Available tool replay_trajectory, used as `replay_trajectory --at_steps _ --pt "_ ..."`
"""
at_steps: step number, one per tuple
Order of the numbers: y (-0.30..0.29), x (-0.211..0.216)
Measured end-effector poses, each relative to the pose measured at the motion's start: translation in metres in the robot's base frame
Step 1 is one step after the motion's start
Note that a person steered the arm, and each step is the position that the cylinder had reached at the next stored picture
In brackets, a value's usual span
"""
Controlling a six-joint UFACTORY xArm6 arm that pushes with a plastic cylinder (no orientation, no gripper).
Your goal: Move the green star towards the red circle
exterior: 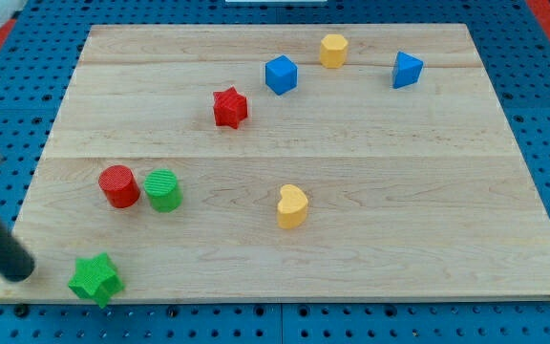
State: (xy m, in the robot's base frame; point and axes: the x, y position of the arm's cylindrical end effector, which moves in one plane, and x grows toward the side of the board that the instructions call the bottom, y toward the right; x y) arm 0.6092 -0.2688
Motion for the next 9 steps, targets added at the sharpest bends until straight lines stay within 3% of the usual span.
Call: replay_trajectory --at_steps 1,3,4,5,6,8,9 --pt "0.017 0.009" --pt "0.166 0.009" --pt "0.177 0.009" --pt "0.227 0.004" --pt "0.218 0.004" --pt "0.144 -0.004" --pt "0.228 0.008"
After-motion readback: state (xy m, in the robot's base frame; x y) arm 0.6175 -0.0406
